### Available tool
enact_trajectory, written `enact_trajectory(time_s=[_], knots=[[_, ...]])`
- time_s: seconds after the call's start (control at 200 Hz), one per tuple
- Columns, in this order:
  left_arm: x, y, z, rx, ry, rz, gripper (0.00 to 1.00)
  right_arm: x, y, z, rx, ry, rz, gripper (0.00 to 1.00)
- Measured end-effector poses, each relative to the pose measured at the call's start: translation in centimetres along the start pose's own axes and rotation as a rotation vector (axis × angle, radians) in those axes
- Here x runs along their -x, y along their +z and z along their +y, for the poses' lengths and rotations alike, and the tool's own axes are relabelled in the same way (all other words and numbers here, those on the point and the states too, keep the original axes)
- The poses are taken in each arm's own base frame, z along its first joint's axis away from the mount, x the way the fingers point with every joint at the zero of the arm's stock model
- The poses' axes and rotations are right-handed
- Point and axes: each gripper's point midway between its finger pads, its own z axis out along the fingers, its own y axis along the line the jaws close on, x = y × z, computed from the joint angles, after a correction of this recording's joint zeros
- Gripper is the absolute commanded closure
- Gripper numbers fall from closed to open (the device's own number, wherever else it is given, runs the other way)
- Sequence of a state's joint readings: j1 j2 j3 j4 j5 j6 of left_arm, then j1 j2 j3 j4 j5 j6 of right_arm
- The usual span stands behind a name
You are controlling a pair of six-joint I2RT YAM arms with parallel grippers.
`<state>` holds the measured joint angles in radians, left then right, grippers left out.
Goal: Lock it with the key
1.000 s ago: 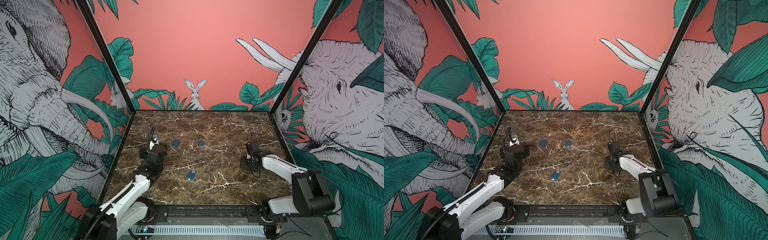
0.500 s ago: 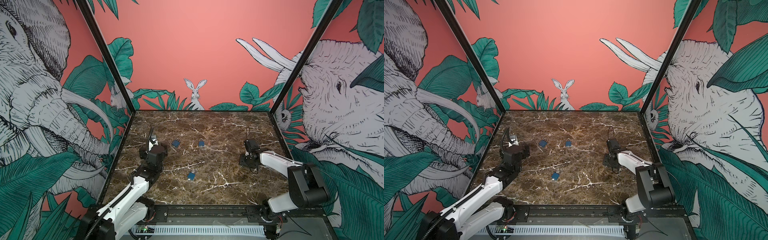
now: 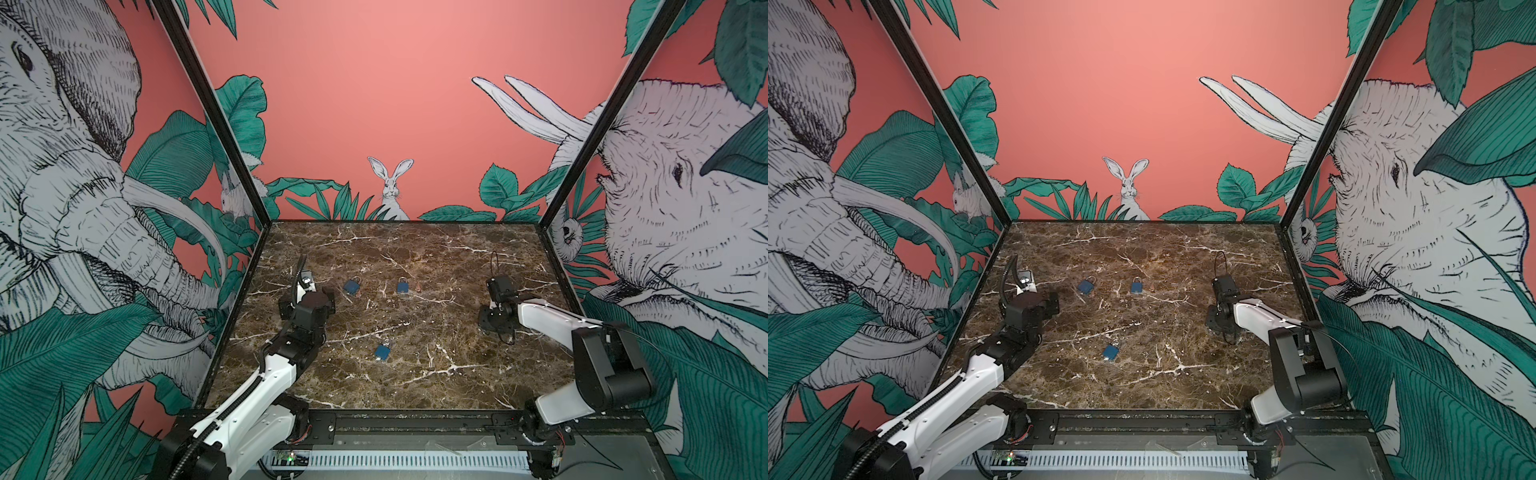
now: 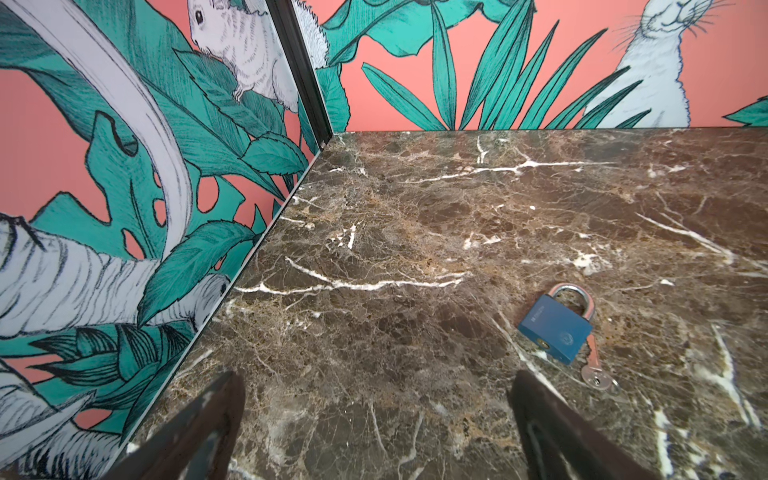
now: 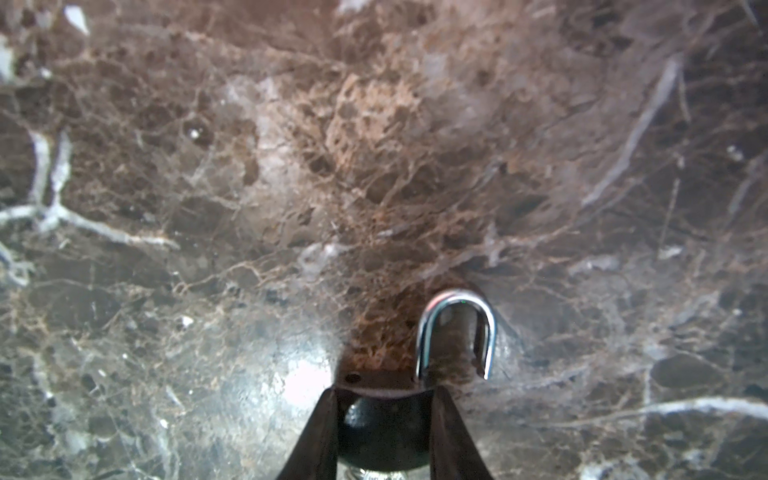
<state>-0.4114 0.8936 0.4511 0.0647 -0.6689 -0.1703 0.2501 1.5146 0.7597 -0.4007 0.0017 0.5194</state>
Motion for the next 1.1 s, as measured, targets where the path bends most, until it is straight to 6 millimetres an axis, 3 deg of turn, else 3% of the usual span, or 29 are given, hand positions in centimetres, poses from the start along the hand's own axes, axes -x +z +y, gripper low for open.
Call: enact_trajectory(time_s=[0.275, 0.51, 0.7, 0.83, 0.89, 1.1], knots=[[0.7, -0.6, -0.8, -0.062, -0.011, 0.046, 0.01, -0.7, -0.9, 2.2, 0.073, -0.090, 0.007, 0.93], [3.1, -1.7, -2.3, -0.162, -0.023, 0.077, 0.01, -0.2, -5.9, 7.3, 0.255, -0.273, -0.101, 0.95], [2.8, -3.2, -3.7, -0.284, -0.023, 0.134, 0.05, -0.6, -9.2, 10.4, 0.387, -0.370, -0.152, 0.98], [2.3, -4.5, -5.6, -0.419, -0.028, 0.192, 0.13, -2.5, -10.2, 12.6, 0.452, -0.477, -0.141, 0.98], [2.0, -5.2, -6.8, -0.495, -0.039, 0.221, 0.01, -3.7, -11.1, 14.0, 0.492, -0.537, -0.133, 0.98], [0.5, -7.8, -11.5, -0.787, -0.158, 0.322, 0.01, -6.1, -15.4, 18.3, 0.634, -0.704, -0.149, 1.00]])
